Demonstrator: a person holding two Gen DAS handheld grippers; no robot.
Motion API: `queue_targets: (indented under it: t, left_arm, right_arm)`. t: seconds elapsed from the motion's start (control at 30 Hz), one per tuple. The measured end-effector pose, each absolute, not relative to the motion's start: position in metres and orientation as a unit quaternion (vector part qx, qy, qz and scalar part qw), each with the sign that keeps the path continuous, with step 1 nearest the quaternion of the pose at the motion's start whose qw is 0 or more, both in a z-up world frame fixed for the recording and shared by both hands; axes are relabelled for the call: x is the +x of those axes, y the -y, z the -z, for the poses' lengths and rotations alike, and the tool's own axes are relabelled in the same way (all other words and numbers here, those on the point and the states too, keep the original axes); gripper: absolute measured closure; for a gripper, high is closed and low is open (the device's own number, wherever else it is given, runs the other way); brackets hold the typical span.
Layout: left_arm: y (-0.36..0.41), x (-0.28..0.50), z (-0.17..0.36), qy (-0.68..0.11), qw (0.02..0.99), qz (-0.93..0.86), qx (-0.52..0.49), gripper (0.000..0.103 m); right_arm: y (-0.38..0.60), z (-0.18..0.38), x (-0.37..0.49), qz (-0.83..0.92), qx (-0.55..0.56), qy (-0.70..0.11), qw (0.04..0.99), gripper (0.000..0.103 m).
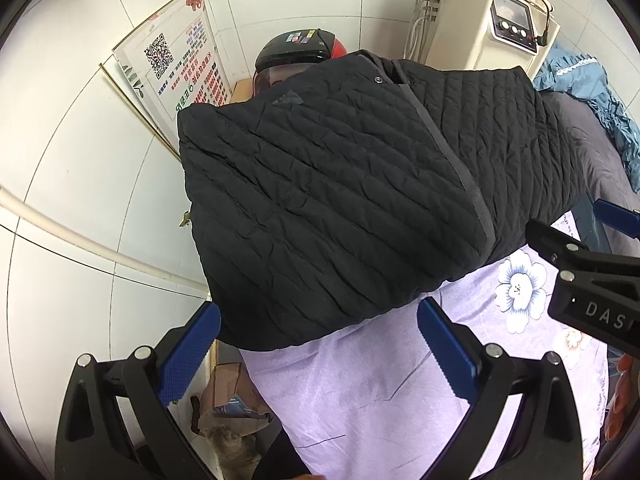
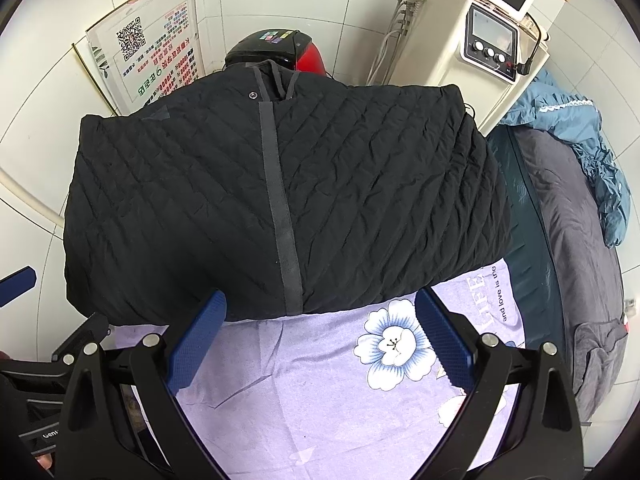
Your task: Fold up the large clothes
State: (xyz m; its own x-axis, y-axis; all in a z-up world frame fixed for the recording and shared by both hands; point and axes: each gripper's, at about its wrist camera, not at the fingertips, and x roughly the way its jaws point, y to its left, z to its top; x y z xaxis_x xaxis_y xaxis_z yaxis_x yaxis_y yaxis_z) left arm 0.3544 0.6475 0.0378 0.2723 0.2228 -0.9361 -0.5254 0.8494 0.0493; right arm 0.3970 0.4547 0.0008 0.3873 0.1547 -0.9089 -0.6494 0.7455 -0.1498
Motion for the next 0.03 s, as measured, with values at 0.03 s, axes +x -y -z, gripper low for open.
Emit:
queue_targets:
  t: [0.03]
  left_arm:
    - [-0.6472,0.3543,-0.0377,-0.554,0.786,-0.238,-0.136,0.006]
  right_arm:
    - [-0.4547,-0.0006,0.3971,-0.253,-0.251,-0.493,0.794,0.009]
